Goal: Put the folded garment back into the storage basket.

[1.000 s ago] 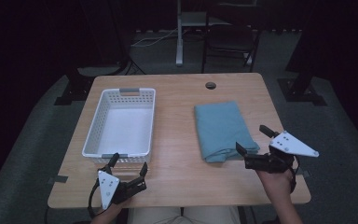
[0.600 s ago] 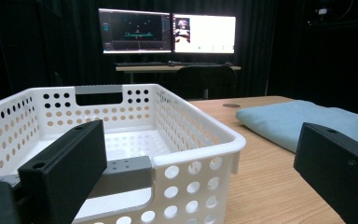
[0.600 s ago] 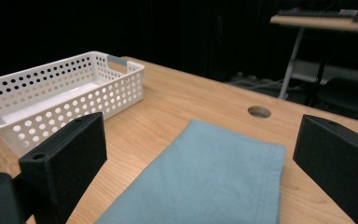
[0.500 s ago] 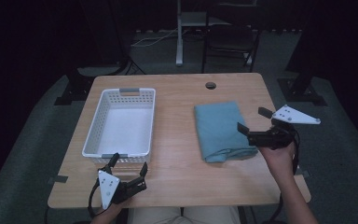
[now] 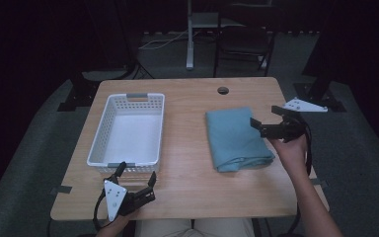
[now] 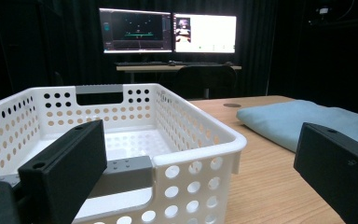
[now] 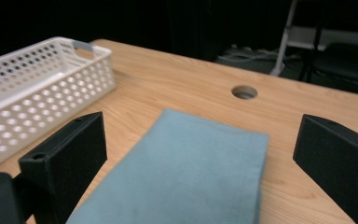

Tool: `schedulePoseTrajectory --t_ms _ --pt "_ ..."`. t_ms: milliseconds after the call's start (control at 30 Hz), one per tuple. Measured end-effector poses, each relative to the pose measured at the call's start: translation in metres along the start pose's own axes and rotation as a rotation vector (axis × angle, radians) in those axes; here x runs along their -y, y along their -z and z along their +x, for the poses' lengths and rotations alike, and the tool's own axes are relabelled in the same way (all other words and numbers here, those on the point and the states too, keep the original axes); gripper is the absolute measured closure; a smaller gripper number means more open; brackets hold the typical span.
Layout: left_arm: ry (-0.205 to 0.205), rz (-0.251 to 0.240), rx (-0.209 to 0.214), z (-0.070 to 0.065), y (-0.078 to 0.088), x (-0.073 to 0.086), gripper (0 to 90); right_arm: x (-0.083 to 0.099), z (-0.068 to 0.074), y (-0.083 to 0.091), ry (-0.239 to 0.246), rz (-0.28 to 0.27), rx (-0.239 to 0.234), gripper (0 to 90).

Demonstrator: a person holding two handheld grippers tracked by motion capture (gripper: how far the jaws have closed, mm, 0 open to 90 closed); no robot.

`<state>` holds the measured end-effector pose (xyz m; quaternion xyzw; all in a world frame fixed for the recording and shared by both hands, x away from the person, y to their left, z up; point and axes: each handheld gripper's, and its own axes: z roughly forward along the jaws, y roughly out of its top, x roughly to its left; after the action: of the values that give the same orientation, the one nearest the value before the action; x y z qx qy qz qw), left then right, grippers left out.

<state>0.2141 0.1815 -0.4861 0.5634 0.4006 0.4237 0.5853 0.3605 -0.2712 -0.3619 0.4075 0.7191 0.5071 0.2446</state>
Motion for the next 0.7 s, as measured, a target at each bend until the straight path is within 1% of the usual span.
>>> schedulePoseTrajectory --t_ms 67,100,167,200,233,267,300,333,400,433,533,633,667,700 --pt "0.0 0.0 0.0 0.0 0.0 0.0 3.7 0.001 -0.005 -0.006 -0.006 0.023 -0.002 2.9" --pt "0.001 0.0 0.0 0.0 0.0 0.0 3.7 0.001 -0.007 -0.009 -0.006 0.03 0.01 2.9" --pt "0.0 0.0 0.0 0.0 0.0 0.0 3.7 0.003 -0.011 -0.014 -0.022 0.046 0.002 2.9" --pt "0.0 0.0 0.0 0.0 0.0 0.0 3.7 0.003 -0.011 -0.014 -0.022 0.046 0.002 2.9" --pt "0.001 0.0 0.0 0.0 0.0 0.0 3.7 0.004 -0.013 -0.017 -0.029 0.055 0.014 2.9" --pt "0.001 0.0 0.0 0.0 0.0 0.0 3.7 0.005 -0.016 -0.021 -0.042 0.068 0.004 3.6" --pt "0.0 0.001 0.0 0.0 0.0 0.0 3.7 0.007 -0.018 -0.024 -0.05 0.079 0.011 3.6" --pt "0.0 0.001 -0.001 0.0 0.0 0.0 3.7 0.009 -0.022 -0.028 -0.055 0.095 0.007 3.6" --pt "0.0 0.0 -0.001 0.0 0.0 0.0 3.7 0.011 -0.024 -0.031 -0.057 0.107 0.021 3.6" --pt "0.0 0.001 -0.001 0.0 0.0 0.0 3.7 0.012 -0.025 -0.034 -0.063 0.118 0.015 3.6" --pt "0.0 0.0 -0.001 0.0 0.0 0.0 3.7 0.015 -0.029 -0.039 -0.071 0.146 0.022 3.6" --pt "0.0 0.001 -0.001 0.0 0.0 0.0 3.8 0.017 -0.032 -0.043 -0.076 0.161 0.028 3.6" --pt "0.0 0.001 -0.001 0.0 0.0 0.0 3.7 0.019 -0.035 -0.046 -0.086 0.182 0.026 3.6" --pt "0.001 0.0 -0.001 0.0 0.0 0.0 3.7 0.02 -0.036 -0.047 -0.091 0.189 0.025 3.6"
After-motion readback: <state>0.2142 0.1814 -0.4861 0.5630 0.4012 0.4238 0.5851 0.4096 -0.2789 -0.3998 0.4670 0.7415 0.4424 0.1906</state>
